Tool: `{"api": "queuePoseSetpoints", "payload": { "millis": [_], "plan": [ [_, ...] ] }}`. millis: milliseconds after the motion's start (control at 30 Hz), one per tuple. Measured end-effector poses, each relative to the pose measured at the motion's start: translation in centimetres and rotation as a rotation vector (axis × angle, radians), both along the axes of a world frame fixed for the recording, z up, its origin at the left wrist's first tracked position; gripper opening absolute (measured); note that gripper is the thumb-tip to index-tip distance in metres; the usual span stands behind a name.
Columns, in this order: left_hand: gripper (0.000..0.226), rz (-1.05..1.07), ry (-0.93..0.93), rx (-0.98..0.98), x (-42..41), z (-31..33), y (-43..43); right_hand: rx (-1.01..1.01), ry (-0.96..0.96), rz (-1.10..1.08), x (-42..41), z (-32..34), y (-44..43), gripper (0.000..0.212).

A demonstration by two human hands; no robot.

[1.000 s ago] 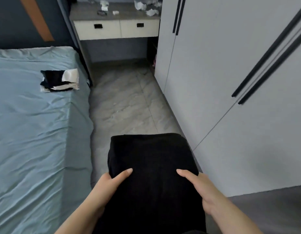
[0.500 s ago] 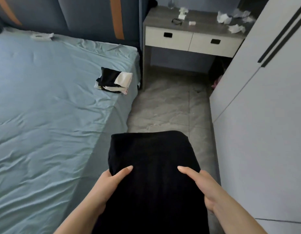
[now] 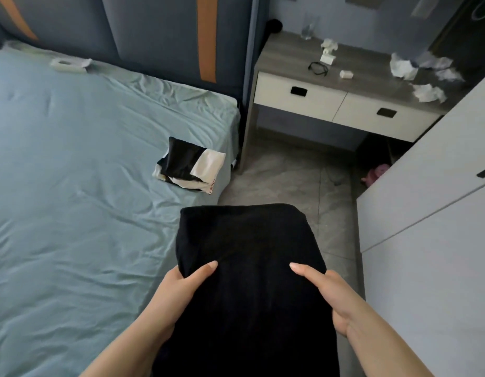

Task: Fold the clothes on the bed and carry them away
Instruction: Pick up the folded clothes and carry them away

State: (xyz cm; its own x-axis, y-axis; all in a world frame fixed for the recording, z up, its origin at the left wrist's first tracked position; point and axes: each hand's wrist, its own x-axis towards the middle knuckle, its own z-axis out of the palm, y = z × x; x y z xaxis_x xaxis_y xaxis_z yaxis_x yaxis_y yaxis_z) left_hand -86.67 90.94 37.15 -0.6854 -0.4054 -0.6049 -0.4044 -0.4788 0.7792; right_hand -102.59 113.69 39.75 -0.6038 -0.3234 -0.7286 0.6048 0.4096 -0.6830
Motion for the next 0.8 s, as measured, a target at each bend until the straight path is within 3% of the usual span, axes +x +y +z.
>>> {"api": "queuePoseSetpoints", "payload": {
  "millis": [133,367,433,633,800],
  "plan": [
    [0.037,0.051,0.011,-0.021,-4.9,-0.5,-3.0,0.005,-0.008,0.058,-6.0,-0.8,-3.7,0.119],
    [0.039,0.253,-0.043,-0.016,-12.5,-2.9,-7.2,-0.005,-0.050,0.267,-18.2,-3.8,-12.0,0.107],
    [0.037,0.356,-0.063,-0.018,-14.3,-3.3,-8.0,-0.003,-0.091,0.377,-21.9,-4.5,-15.4,0.098],
    [0.037,0.677,-0.152,-0.026,-16.4,-4.7,-10.2,-0.039,-0.243,0.737,-27.8,-5.5,-26.9,0.043],
    [0.044,0.942,-0.241,-0.005,-15.3,-6.1,-12.0,0.024,-0.253,0.968,-27.4,-7.7,-35.7,0.048]
  ]
}}
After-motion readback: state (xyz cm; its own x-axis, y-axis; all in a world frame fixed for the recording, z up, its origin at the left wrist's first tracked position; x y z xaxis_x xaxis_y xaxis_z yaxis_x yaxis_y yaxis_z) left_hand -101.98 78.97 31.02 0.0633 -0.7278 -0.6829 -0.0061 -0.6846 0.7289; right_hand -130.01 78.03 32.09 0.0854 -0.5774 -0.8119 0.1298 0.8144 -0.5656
